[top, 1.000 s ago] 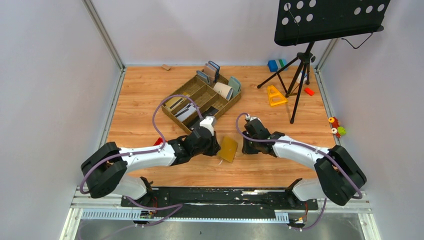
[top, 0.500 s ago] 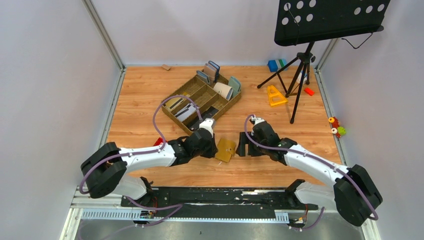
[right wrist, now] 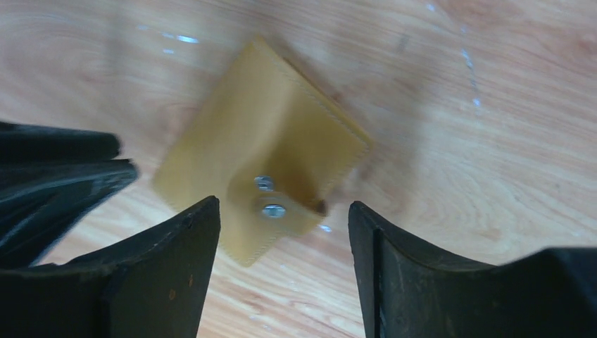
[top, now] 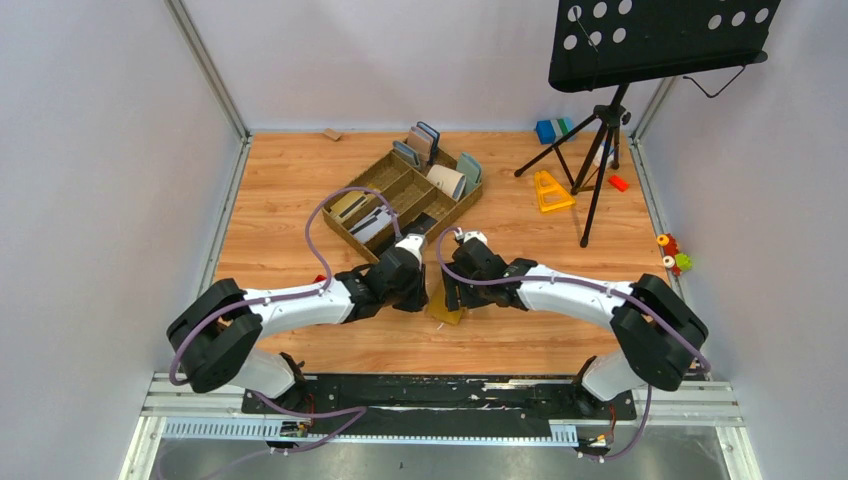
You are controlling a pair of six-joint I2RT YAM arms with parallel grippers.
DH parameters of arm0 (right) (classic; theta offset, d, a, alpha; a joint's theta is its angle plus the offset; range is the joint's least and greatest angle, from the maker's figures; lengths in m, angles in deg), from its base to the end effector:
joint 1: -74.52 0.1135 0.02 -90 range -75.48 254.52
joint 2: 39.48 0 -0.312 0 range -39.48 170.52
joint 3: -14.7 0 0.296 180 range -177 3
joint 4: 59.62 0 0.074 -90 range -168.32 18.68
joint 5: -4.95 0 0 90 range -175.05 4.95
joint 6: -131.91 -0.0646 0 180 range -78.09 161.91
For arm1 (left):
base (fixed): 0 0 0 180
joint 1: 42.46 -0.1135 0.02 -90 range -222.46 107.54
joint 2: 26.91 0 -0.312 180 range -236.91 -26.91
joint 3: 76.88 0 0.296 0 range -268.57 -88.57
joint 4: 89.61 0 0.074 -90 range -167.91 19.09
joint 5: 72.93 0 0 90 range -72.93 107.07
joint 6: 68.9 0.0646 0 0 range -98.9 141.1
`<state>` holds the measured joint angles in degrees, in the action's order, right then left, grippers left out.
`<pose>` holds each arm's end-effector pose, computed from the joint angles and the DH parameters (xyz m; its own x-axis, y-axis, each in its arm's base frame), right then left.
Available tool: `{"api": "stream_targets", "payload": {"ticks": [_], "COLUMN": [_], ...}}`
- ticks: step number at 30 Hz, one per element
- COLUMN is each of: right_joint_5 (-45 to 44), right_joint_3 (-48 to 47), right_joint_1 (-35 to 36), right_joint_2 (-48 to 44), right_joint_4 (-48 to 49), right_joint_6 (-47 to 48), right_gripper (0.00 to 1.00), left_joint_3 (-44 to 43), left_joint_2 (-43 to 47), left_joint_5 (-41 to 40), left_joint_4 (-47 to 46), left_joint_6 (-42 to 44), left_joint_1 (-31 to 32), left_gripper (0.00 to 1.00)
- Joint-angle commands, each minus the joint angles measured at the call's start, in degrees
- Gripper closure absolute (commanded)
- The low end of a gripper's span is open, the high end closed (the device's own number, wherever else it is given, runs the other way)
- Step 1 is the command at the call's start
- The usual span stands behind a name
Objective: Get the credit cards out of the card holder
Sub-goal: Open the card holder at the center of the board.
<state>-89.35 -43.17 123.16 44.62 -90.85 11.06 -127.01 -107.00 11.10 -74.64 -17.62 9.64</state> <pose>0.2203 0.2429 0.1763 -0.8484 -0.1898 -0.4942 -0.3340 0.9162 0.2216 0.2023 -0.2489 0.1754 -0.8011 0.0163 -0.5983 0.3057 0.8706 -0.3855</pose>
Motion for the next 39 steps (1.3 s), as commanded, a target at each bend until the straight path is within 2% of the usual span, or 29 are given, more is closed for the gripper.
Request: {"api": "stream_targets", "payload": {"ticks": [1,10,14,16,20,23,25,27,28,30,32,39], "right_joint_5": [-9.0,-10.8,-9.0,-7.5,-5.0,-3.1,-2.4,-1.4,-0.9,0.3,1.4,3.4], "right_joint_3": [-1.0,5.7,6.1,5.8,6.3,7.9,8.8,9.3,9.3,8.8,8.2,6.3], "right_joint_1": [0.3,0.1,-0.4,-0.7,-0.9,-1.0,-0.9,-0.9,-0.9,-1.0,-1.0,-0.8], "right_joint_2": [1.5,-6.2,-5.2,-4.4,-5.9,-10.1,-13.3,-16.5,-17.6,-18.8,-19.2,-15.8], "right_joint_4": [-5.3,-4.8,-3.9,-3.0,-1.1,2.1,3.6,4.5,4.7,4.6,4.2,3.1], "right_joint_6": [-1.0,-0.9,-0.2,0.2,-0.2,-0.4,-0.3,-0.3,-0.2,0.2,0.6,1.0], "right_gripper": [0.37,0.56,0.72,0.75,0.98,1.0,1.0,1.0,1.0,1.0,1.0,1.0], "left_joint_3": [-3.6,-3.4,-3.2,-2.5,-1.3,-1.2,-1.2,-1.0,-0.8,-0.3,-0.4,-4.3], "left_joint_2": [-3.1,-3.8,-3.7,-2.8,0.1,2.1,3.2,4.4,4.7,5.1,4.9,0.2], "left_joint_5": [1.5,0.4,2.0,2.8,3.7,4.1,3.6,3.4,3.9,5.3,6.5,9.1], "left_joint_4": [1.4,0.7,0.1,-0.7,-1.7,-1.4,-1.1,-1.4,-2.2,-3.8,-5.3,-3.6], "left_joint_6": [1.9,2.3,2.5,2.7,4.0,5.2,5.3,4.9,4.8,4.7,4.6,5.7], "left_joint_1": [0.2,0.2,0.2,0.2,0.2,0.3,0.4,0.5,0.6,0.7,1.0,2.0], "left_gripper": [0.74,0.74,0.75,0.75,0.74,0.71,0.64,0.53,0.3,0.04,0.0,0.01]}}
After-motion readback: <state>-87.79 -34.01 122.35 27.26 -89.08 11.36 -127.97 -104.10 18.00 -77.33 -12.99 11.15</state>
